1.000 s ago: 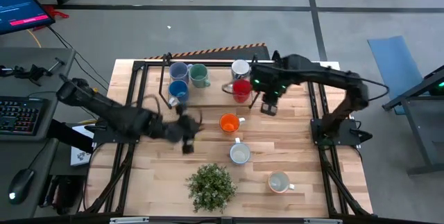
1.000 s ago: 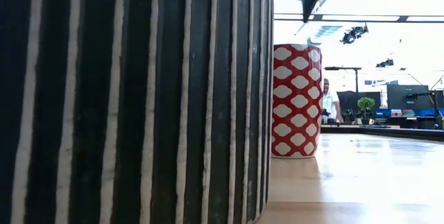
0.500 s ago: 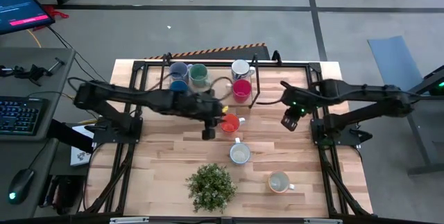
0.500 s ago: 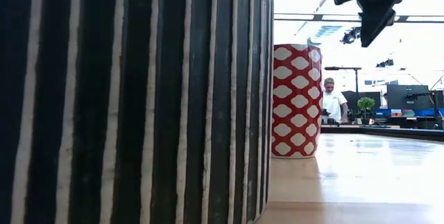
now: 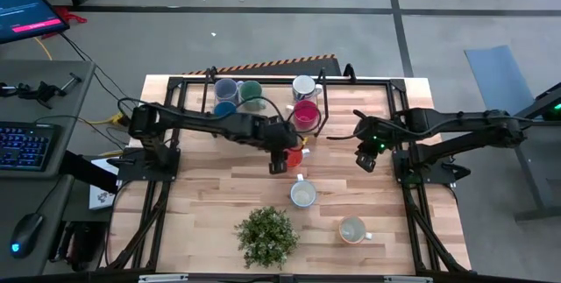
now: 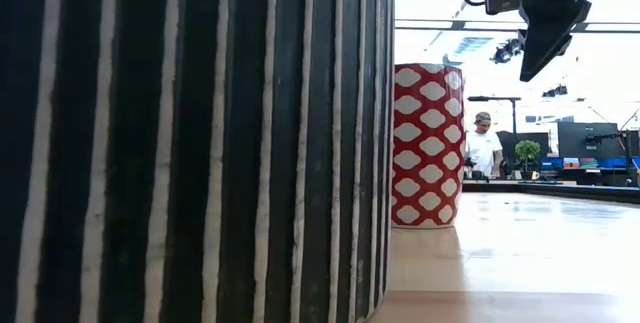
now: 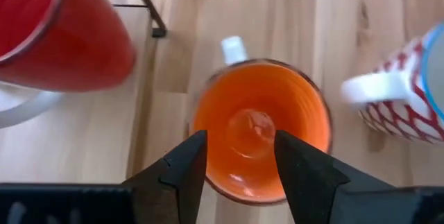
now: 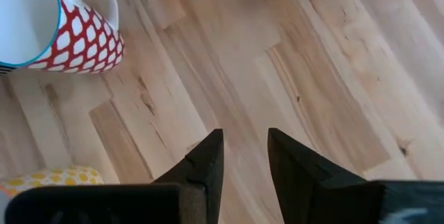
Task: Place coffee mugs
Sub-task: Put the orange mug on the shelf
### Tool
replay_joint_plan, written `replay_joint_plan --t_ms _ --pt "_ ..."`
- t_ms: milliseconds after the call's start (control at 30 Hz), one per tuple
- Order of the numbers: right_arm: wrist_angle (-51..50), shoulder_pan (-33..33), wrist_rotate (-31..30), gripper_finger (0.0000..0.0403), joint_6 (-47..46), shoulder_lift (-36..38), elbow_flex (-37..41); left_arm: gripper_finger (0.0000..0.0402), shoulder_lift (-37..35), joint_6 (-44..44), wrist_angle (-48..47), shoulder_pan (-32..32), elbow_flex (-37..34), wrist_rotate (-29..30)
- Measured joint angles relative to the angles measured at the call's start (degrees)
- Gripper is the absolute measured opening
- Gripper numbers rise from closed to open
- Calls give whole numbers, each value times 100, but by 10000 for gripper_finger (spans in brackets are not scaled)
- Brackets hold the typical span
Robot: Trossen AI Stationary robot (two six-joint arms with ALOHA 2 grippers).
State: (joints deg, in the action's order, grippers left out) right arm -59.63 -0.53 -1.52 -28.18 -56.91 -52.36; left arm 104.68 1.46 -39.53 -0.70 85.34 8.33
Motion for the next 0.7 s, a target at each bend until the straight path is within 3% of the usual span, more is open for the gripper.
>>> replay_joint_plan --t_ms 700 --pt "41 -1 -135 92 168 1 0 157 679 144 47 -278 -7 295"
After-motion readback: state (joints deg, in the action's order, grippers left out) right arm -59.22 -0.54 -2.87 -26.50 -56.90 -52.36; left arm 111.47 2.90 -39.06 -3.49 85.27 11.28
